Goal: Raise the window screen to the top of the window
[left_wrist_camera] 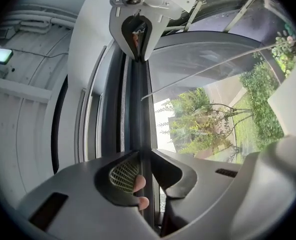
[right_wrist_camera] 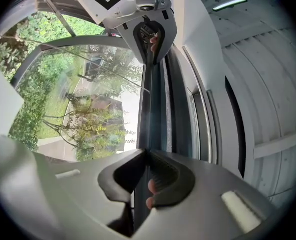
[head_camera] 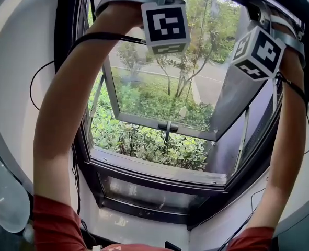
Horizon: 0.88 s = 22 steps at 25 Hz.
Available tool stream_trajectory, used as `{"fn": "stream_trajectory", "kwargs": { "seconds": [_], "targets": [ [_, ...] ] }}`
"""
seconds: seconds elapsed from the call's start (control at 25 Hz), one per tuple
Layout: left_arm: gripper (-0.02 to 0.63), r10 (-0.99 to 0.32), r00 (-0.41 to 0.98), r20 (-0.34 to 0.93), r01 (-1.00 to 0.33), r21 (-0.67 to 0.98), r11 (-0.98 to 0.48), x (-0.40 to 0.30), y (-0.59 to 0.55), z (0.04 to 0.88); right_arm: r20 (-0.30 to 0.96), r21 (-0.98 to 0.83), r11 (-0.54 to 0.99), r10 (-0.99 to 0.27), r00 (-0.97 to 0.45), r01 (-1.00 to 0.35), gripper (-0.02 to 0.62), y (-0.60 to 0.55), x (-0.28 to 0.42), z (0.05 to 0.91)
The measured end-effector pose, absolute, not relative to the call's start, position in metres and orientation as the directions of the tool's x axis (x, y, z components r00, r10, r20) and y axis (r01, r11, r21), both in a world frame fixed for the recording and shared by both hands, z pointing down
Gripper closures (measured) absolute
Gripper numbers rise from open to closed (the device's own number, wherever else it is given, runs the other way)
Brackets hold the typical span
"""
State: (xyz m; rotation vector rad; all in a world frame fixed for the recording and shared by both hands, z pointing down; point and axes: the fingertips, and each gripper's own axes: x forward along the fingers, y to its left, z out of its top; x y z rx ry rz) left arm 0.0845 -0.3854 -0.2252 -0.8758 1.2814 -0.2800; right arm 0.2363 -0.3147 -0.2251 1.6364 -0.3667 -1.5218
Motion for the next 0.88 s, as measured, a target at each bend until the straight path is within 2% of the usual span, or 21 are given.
{"fn": "stream_trajectory", "kwargs": {
  "seconds": [0.88],
  "targets": [
    [0.534,-0.612,0.282,-0.739,-0.297,-0.674,0.677,0.086,-0.385,-0.258,-0.716,0.693,-0.641,-0.668,0.204,0.331,0.552,-0.316,0.236,-0.260]
  ]
}}
